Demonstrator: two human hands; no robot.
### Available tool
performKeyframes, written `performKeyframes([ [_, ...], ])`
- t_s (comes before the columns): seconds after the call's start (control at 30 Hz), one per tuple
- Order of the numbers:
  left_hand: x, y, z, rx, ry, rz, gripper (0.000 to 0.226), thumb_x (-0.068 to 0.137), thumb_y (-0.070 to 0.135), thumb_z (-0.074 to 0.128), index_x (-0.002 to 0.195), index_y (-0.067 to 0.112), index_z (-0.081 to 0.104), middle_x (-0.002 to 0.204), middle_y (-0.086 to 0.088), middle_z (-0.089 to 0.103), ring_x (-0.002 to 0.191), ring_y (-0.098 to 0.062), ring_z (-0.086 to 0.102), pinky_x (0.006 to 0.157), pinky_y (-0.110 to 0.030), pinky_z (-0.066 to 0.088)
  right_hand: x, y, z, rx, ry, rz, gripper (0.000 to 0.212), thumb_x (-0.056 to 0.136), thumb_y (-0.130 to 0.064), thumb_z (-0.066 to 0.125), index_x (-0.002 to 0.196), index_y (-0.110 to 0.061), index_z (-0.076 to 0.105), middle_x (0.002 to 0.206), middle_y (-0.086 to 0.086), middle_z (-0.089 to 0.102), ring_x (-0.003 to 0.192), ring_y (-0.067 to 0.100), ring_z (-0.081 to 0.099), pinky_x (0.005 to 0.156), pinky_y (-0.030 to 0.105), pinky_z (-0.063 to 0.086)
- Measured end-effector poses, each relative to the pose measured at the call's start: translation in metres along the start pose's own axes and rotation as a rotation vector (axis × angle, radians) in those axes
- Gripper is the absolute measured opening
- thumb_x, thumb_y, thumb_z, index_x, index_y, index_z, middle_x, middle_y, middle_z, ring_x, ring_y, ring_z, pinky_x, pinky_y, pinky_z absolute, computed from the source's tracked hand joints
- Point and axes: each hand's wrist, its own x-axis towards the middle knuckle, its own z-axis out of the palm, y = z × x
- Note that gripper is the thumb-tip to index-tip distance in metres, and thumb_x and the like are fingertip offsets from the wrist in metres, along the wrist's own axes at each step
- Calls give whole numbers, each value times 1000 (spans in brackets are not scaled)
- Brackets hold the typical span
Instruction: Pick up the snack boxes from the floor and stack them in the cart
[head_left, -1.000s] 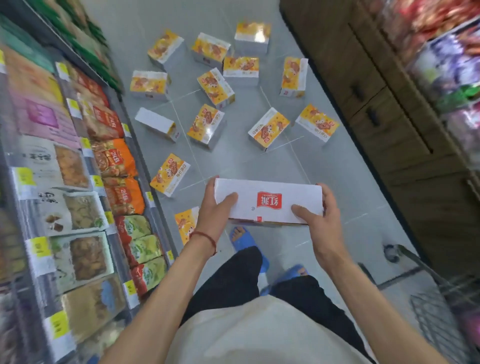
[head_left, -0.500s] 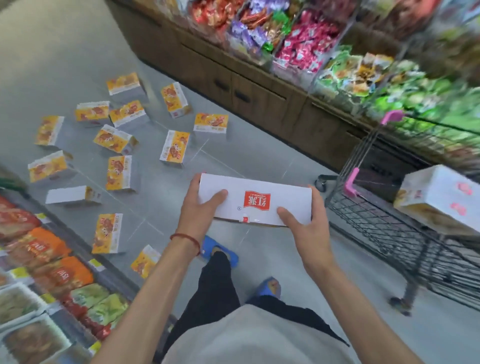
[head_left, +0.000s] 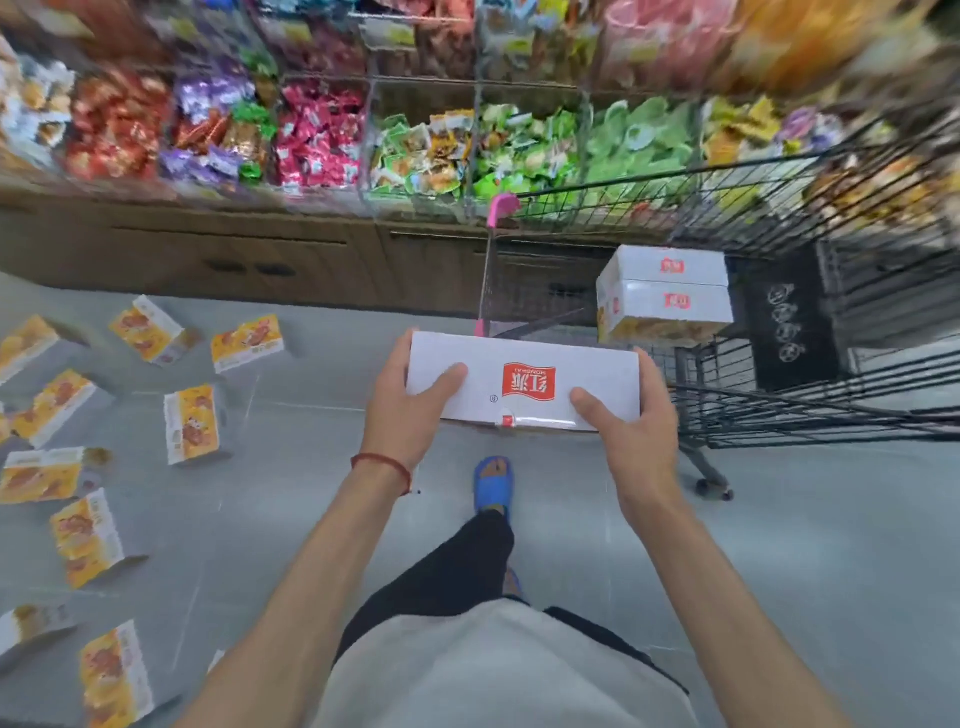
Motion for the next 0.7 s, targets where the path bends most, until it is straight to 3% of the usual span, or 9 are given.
performKeyframes([
  [0.13,37,37,51,28,-110,49,60,95,24,68,149,26,42,127,3,62,106,-13,61,89,-35,53,44,-13,-29,44,117,18,73,87,-14,82,150,-25,47,136,-9,64,123,6,61,107,41,53],
  [0.27,76,65,92,67,-226,53,58,94,29,70,145,29,44,128,5,64,114,-17,65,97,-47,55,83,-28,-51,58,201,26,68,85,-11,82,145,-22,51,135,-7,66,124,12,63,105,45,55],
  [0.37,99,83,122,101,-273,51,50,88,38,73,134,35,53,120,7,69,111,-19,68,94,-52,56,105,-37,-67,86,264,44,69,86,-11,82,146,-23,50,138,-8,64,126,10,62,104,42,56],
  [0.43,112,93,141,141,-315,64,53,85,43,72,134,36,53,119,8,69,109,-20,68,86,-43,56,121,-38,-77,100,288,51,69,87,-12,81,147,-23,49,138,-9,64,125,8,62,101,37,58],
  [0.53,127,100,170,163,-364,64,52,93,31,69,141,30,49,123,4,68,107,-18,67,77,-30,51,141,-37,-94,136,304,93,68,88,-9,79,147,-22,49,136,-9,65,121,7,63,88,23,60],
  [0.7,137,103,229,202,-383,9,58,96,25,66,148,26,41,134,-1,61,119,-23,62,95,-41,53,172,-27,-136,142,338,151,57,90,-3,76,131,-33,49,116,-24,61,92,-24,59,69,4,50],
])
